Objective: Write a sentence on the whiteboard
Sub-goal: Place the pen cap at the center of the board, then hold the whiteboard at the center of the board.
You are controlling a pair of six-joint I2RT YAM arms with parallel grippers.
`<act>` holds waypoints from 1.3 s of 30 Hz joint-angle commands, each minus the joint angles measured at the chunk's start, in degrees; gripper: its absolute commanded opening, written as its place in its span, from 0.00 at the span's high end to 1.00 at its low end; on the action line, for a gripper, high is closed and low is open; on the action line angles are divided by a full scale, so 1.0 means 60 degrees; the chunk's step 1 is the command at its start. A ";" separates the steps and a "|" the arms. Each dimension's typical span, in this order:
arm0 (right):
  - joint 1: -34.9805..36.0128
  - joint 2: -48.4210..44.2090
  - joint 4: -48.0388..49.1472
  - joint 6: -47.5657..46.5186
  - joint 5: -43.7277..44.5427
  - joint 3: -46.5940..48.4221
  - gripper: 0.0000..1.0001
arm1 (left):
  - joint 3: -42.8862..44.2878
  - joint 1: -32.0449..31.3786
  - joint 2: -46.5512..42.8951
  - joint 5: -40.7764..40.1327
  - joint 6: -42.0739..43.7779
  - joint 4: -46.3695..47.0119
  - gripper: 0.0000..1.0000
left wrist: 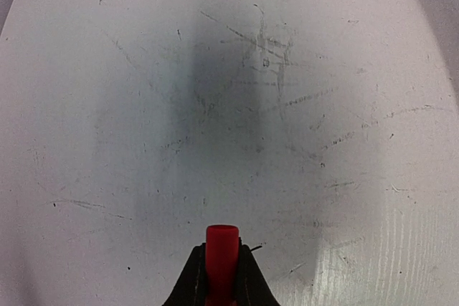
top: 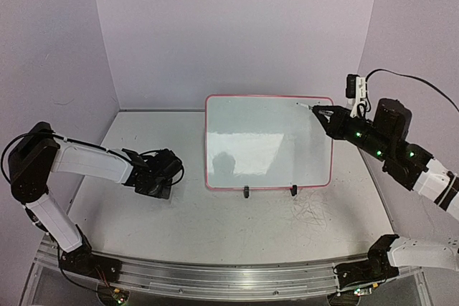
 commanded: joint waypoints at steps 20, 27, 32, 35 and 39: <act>0.0020 -0.0083 0.0561 -0.0837 -0.0823 -0.0161 1.00 | 0.0566 -0.0008 -0.1028 -0.0567 -0.0883 -0.0491 0.32; 0.0020 -0.0583 -0.0406 -0.0608 -0.1284 -0.0037 1.00 | 0.1092 0.0439 -0.2336 -0.0040 -0.1443 -0.0095 0.14; 0.0026 -0.1050 -0.1012 -0.0188 -0.1013 -0.0191 1.00 | 0.1635 0.0747 -0.2670 0.0734 -0.1074 0.0390 0.09; 0.0020 -0.1163 -0.1537 0.0014 -0.0499 -0.0204 1.00 | 0.1982 0.0935 -0.2794 0.1386 -0.0633 0.0627 0.08; 0.0020 -0.1402 -0.1797 0.0056 0.0214 -0.0488 1.00 | 0.2098 0.1195 -0.3046 0.2663 0.0162 0.1345 0.07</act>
